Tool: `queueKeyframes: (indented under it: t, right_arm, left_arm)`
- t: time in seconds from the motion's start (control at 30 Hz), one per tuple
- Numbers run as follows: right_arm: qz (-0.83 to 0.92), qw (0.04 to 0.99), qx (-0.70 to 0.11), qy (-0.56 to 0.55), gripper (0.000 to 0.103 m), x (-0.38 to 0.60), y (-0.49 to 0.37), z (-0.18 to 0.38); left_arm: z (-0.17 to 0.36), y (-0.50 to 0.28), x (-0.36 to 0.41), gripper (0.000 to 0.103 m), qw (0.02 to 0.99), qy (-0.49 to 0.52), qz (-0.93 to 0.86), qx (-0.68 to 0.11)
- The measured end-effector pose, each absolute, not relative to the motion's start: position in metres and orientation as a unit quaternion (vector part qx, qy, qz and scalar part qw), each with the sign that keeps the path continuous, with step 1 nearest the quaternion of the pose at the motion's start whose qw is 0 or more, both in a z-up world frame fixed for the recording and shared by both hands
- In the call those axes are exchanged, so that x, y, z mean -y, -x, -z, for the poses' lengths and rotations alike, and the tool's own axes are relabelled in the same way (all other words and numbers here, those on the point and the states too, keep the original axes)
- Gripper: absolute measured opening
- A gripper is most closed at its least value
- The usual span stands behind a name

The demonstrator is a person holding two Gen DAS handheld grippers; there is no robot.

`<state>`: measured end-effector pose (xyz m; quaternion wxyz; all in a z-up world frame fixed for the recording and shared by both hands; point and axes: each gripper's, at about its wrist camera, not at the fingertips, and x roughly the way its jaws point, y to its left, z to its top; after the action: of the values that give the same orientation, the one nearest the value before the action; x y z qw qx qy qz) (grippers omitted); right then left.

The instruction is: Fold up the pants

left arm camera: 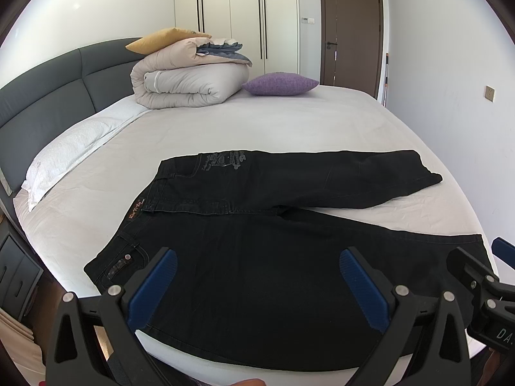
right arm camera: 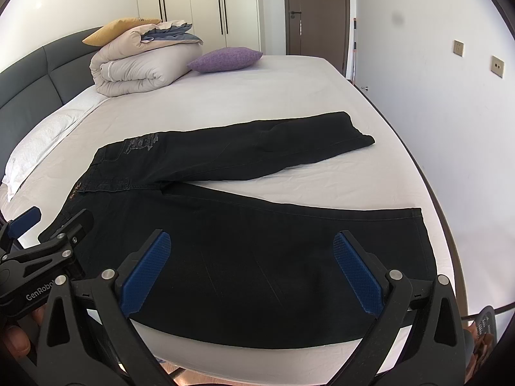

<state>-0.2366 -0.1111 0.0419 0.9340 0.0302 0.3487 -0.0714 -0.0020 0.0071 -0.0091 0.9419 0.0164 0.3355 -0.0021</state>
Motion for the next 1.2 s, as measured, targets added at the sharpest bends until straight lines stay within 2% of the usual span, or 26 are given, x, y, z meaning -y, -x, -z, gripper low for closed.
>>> queueKeyframes:
  t: [0.83,1.2]
  right_arm:
    - [0.066,0.933,-0.353,-0.026,0.103,0.098,0.236,-0.04]
    - [0.056,0.931,-0.36,-0.018,0.103,0.096,0.218,-0.039]
  left_arm:
    - [0.022,0.004,-0.012,0.103,0.939,-0.022,-0.009,-0.342]
    - [0.028,-0.012,-0.028,0.103,0.934,0.017,0.034,-0.355]
